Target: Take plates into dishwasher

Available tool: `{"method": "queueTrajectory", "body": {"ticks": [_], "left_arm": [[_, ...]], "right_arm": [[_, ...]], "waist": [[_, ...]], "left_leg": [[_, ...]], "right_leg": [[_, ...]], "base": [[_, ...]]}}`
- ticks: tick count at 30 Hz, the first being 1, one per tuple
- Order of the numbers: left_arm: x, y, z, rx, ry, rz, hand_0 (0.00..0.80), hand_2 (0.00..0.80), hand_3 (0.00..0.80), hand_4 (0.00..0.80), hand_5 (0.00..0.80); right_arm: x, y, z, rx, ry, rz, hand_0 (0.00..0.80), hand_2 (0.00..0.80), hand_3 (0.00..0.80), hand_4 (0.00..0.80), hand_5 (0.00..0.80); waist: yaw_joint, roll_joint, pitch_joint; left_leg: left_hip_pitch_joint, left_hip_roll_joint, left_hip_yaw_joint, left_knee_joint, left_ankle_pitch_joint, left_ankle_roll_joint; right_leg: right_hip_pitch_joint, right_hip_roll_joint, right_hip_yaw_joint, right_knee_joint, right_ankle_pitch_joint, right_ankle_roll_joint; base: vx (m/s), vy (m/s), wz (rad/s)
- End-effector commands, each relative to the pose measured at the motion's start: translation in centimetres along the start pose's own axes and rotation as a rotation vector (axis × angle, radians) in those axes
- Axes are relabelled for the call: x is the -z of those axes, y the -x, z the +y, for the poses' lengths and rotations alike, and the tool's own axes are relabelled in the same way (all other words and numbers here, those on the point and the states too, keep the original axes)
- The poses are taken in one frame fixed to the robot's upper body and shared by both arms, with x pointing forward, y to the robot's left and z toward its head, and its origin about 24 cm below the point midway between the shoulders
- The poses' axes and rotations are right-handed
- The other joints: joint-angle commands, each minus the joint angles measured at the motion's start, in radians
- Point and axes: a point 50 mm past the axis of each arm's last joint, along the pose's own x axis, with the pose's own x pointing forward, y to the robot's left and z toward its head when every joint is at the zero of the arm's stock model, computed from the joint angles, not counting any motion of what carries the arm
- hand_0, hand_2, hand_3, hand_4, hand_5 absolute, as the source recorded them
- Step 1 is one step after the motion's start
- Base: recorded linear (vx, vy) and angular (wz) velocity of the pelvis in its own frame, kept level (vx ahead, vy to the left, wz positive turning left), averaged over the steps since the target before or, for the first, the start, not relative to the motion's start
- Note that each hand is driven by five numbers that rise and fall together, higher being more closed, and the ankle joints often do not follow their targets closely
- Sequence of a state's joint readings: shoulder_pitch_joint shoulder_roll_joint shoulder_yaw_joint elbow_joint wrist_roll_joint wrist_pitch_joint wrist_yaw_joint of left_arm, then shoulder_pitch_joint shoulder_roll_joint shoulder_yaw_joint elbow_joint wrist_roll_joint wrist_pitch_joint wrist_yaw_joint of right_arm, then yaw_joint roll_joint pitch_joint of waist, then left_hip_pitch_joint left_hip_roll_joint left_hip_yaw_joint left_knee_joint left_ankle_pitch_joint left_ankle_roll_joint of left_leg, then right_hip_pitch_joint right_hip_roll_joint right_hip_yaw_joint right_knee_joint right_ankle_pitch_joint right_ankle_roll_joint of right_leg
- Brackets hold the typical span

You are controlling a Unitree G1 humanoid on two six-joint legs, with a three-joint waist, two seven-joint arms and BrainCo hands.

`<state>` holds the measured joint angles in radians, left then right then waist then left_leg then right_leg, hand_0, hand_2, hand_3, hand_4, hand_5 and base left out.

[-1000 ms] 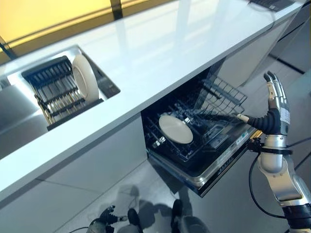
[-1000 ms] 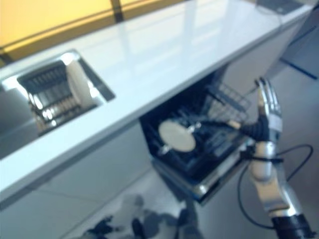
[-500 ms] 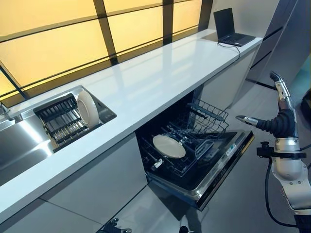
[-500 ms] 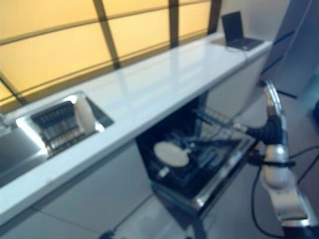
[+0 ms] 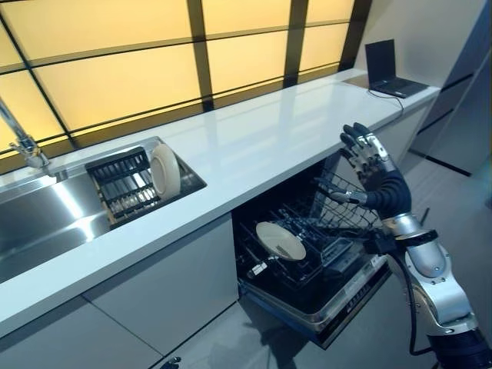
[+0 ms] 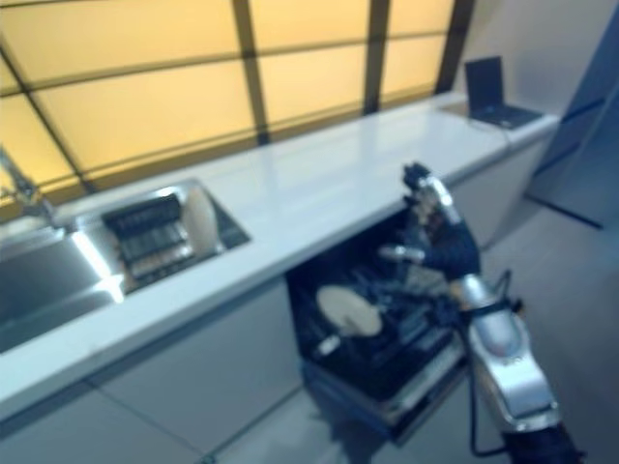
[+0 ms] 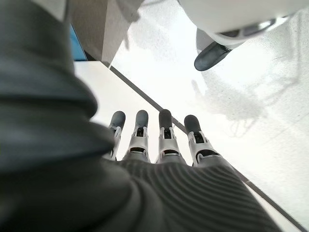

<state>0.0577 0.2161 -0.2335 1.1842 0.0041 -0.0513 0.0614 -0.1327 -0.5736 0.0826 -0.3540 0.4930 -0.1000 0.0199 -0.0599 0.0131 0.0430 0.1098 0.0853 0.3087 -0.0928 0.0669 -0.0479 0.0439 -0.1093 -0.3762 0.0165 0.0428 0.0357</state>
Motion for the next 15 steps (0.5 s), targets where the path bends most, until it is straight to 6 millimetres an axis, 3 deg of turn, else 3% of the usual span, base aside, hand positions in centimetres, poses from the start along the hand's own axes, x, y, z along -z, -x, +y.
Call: {"method": "queueTrajectory", "body": {"ticks": [1,6,15], "left_arm": [[-1.8,-0.3,3.1,-0.089,0.02,-0.042,0.0,0.0,0.0,0.0,0.0],[-2.2,-0.3,3.7,-0.109,0.012,-0.045,0.0,0.0,0.0,0.0,0.0],[-3.0,-0.4,4.6,-0.118,-0.024,-0.04,0.0,0.0,0.0,0.0,0.0]], "right_arm": [[-3.6,-3.0,1.2,-0.033,-0.108,-0.19,0.0,0.0,0.0,0.0,0.0],[-2.2,-4.4,2.5,-0.018,-0.243,-0.096,0.0,0.0,0.0,0.0,0.0],[-1.5,-6.9,3.8,0.036,-0.257,-0.04,0.0,0.0,0.0,0.0,0.0]], "waist": [[0.037,-0.039,0.05],[0.068,-0.037,0.061],[0.107,-0.032,0.054]], "left_leg": [[0.024,-0.099,0.02,0.008,-0.168,0.124],[0.017,-0.117,-0.011,0.006,-0.178,0.148],[0.017,-0.141,-0.062,0.006,-0.197,0.173]], "right_leg": [[0.039,-0.019,-0.008,0.208,-0.156,0.022],[0.018,-0.064,-0.026,0.287,-0.092,0.04],[0.014,-0.114,-0.056,0.371,-0.028,0.059]], "base": [[0.119,0.194,0.22],[0.118,0.178,0.26],[0.11,0.127,0.27]]}}
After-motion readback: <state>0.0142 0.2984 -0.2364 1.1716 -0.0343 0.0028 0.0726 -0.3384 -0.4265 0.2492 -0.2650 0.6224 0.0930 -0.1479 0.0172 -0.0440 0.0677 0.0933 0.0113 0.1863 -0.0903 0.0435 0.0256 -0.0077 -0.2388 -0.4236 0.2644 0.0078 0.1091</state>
